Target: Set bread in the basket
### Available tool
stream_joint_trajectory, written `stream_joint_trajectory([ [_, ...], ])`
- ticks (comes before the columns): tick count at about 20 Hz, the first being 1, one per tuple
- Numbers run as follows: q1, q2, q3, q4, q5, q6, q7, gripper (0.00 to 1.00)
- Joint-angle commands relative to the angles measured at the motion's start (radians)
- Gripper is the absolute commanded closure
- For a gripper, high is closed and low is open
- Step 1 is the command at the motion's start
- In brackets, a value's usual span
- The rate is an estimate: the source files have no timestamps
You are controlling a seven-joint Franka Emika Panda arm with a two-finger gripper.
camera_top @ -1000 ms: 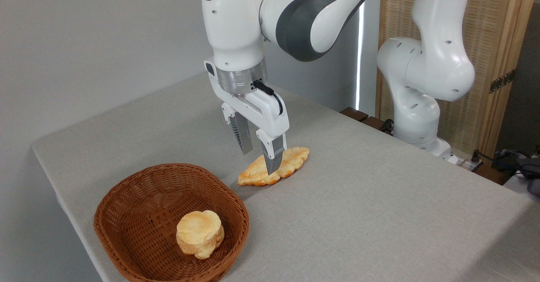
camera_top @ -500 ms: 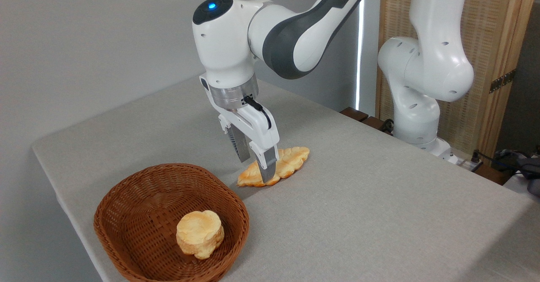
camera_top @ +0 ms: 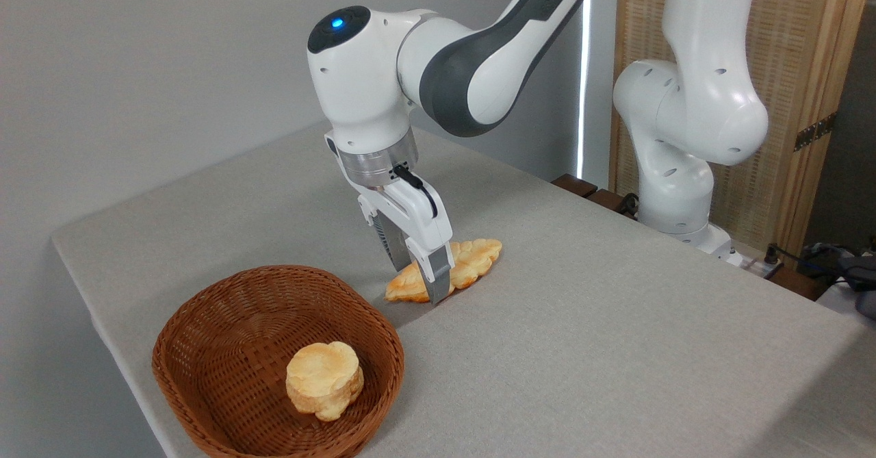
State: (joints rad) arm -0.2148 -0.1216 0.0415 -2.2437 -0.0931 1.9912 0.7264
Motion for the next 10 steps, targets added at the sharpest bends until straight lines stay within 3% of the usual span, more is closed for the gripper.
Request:
stream_joint_trajectory([
  [1, -0.001, -0.004, -0.002, -0.004, 0.012, 0.012, 0.005, 0.00],
  [2, -0.001, -0.004, -0.002, -0.004, 0.013, 0.012, 0.007, 0.00],
  [3, -0.001, -0.004, -0.002, -0.004, 0.026, 0.012, 0.007, 0.09],
  [5, -0.001, -0.004, -0.003, -0.001, 0.050, 0.012, 0.005, 0.37],
  [6, -0.001, -0.004, -0.003, -0.001, 0.050, 0.014, 0.005, 0.43],
  [10, -0.001, -0.004, -0.003, -0.001, 0.050, 0.012, 0.005, 0.45],
])
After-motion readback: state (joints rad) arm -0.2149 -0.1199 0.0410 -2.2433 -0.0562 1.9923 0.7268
